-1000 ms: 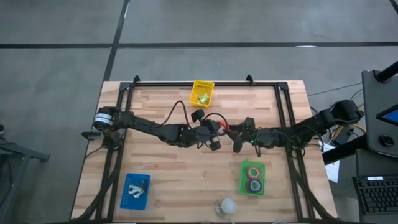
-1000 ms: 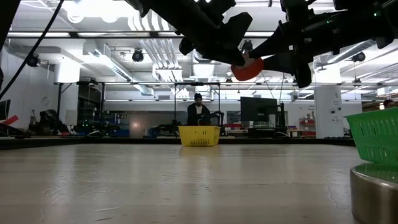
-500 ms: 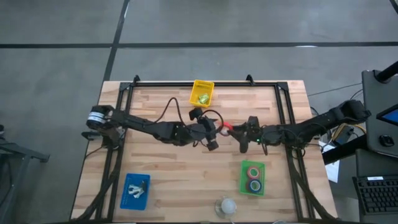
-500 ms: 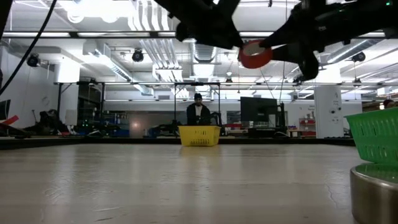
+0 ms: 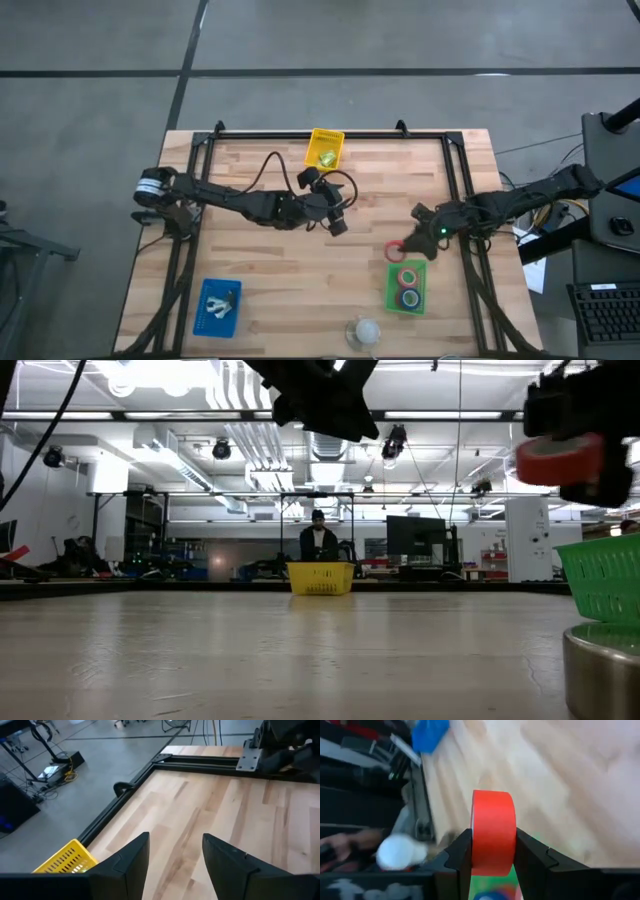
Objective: Pick and place Stapler, Stapler remover, tape
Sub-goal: Put the red tape into the green bin
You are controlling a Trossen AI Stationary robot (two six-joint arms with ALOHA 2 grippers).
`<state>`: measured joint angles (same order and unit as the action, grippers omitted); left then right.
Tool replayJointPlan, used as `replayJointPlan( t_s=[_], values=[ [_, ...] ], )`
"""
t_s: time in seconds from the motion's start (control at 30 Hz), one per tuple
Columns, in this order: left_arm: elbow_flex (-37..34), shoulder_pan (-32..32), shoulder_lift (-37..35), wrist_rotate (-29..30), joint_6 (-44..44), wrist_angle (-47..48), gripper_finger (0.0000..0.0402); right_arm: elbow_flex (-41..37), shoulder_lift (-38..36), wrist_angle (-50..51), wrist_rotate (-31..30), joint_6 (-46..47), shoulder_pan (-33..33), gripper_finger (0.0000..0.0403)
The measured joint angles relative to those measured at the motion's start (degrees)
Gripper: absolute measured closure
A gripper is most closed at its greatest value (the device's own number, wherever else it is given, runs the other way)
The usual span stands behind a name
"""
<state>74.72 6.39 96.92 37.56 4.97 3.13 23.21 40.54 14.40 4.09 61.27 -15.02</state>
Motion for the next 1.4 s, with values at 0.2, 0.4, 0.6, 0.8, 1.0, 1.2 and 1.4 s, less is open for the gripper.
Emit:
replayJointPlan(
  t_s=[0.2,0.4,0.6,0.8,1.0,1.2,1.4],
  values=[
    [0.0,0.07,0.0,-0.17,0.2,0.19,0.0216,0.01,-3.1,7.73,4.12,11.69,-4.03,0.0286],
    [-0.02,0.07,0.02,-0.15,0.2,0.98,0.0216,0.01,-1.18,9.54,5.12,19.85,-9.94,0.0286],
    [-0.02,0.07,0.04,-0.17,0.22,1.31,0.0216,-0.16,4.34,11.15,3.46,22.39,-10.74,0.0287],
    [-0.02,0.07,0.09,-0.2,1.7,2.89,0.0216,-0.14,8.03,9.88,3.82,23.21,-10.89,0.0273],
    [-0.04,0.07,0.11,-0.2,1.95,2.96,0.0216,-0.08,9.74,5.08,3.92,21.91,-10.89,0.0281],
    [-0.04,0.07,0.11,-0.2,1.95,3.05,0.0216,-0.08,12.0,3.65,3.89,21.72,-10.89,0.028],
    [-0.04,0.07,0.11,-0.2,1.93,3.14,0.0216,-0.08,13.34,3.61,3.87,20.78,-10.88,0.0253]
  ],
)
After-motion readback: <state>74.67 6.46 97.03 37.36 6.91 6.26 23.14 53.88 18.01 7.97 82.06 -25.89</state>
